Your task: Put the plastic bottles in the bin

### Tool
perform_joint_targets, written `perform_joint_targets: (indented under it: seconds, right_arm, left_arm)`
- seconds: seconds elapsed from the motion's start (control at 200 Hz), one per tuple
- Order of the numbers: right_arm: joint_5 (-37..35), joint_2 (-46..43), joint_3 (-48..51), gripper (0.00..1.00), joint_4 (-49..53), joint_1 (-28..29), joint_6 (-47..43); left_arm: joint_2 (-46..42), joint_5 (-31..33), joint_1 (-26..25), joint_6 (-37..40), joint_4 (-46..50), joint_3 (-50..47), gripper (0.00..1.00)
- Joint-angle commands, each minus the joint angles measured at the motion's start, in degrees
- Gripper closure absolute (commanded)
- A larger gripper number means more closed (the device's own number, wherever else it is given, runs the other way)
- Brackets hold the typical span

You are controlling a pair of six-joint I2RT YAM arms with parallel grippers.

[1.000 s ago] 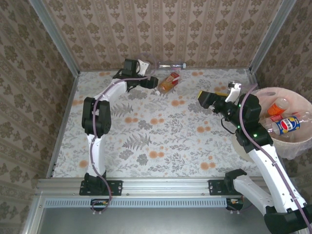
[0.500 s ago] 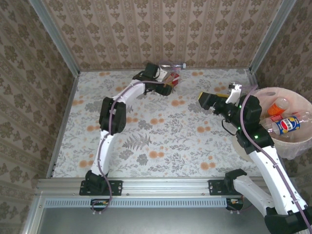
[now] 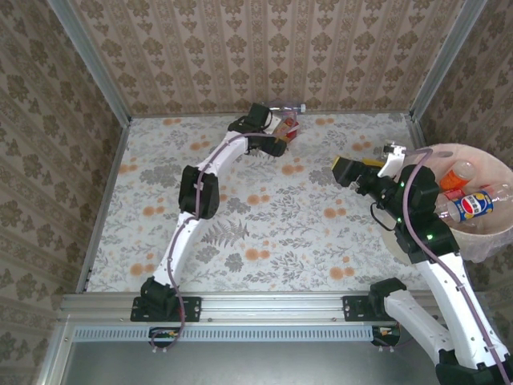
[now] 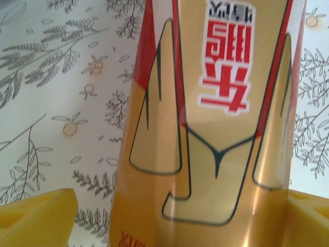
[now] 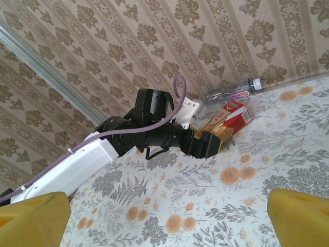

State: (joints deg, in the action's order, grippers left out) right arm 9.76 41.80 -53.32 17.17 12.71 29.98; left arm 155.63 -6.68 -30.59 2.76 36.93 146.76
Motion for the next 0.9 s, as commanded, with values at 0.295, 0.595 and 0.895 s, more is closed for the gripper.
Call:
perform_joint_targets:
  seconds: [0.295, 0.595, 0.895]
  right_arm:
    - [-2.0, -1.6, -2.0, 0.0, 2.6, 0.5, -0.5]
    - [-1.4, -0.7, -0.5, 0.0, 1.4, 0.7, 0.8]
    - [-0.3, 3.1, 0.2, 0.0, -2.2, 3.2, 1.8]
  left_arm:
    - [0.2, 0.2, -0.9, 0.9, 2.1, 1.2, 0.28]
    - [-15.0, -1.0, 0.1, -1.4, -6.9, -22.4, 0.36]
    - [-32.1, -7.6, 1.1, -9.4, -18.7, -44.9, 0.39]
